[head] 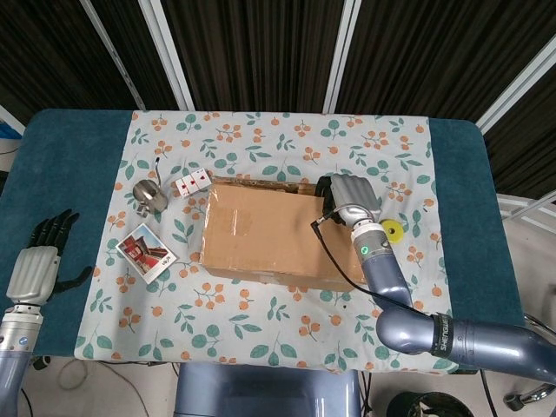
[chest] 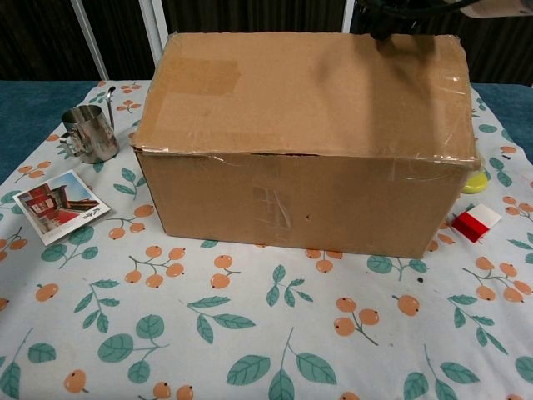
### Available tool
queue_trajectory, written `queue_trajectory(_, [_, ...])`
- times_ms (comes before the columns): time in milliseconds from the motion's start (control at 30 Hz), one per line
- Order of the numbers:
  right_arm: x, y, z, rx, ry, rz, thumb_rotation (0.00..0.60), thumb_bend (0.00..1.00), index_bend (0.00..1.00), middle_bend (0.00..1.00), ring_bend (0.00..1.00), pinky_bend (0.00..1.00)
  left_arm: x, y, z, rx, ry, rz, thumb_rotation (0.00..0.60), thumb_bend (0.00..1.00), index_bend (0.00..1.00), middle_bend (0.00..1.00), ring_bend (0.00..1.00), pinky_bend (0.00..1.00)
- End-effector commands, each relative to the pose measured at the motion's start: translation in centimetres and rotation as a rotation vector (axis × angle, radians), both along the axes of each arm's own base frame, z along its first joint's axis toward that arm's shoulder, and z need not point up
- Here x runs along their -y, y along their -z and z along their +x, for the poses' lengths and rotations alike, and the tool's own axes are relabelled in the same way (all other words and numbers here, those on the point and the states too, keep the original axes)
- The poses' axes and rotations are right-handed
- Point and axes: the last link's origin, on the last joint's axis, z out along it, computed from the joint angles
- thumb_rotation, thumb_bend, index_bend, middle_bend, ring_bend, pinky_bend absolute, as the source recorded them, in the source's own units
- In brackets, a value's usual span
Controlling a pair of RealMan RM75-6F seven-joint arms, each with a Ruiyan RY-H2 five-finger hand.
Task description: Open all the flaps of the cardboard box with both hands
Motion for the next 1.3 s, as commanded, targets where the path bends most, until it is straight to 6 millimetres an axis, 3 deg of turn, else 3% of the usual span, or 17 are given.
queue_trajectory(33, [-0.3, -0.7, 1.4, 0.068, 0.022, 0.035, 0.6, 1.0, 0.53, 0.54, 0.51, 0.5, 0.0, 0.0, 0.0, 0.001, 0.0, 0.0, 0.6, 0.24, 0.0, 0.0, 0.0, 0.0])
queue_trajectory(467, [-1.2, -2.7, 4.6, 0.355, 0.144, 0.148, 0.6, 1.0, 0.48, 0.54, 0.51, 0.51, 0.0, 0.1, 0.1, -0.001, 0.02, 0.006, 0.6, 0.24, 0.0, 0.0, 0.0, 0.0])
queue_trajectory(700, [-1.8, -3.7, 6.0, 0.429, 0.149, 0.196, 0.6, 1.0, 0.46, 0.54, 0.51, 0.51, 0.0, 0.1, 0.1, -0.003, 0.022, 0.007, 0.6, 0.24, 0.0, 0.0, 0.0, 0.0])
queue_trajectory(1300, [-7.3, -5.3, 8.4, 0.573, 0.186, 0.473, 0.6, 1.0, 0.45, 0.54, 0.51, 0.51, 0.1, 0.2, 0.2, -0.004, 0.03, 0.007, 0.6, 0.24, 0.0, 0.0, 0.0, 0.0])
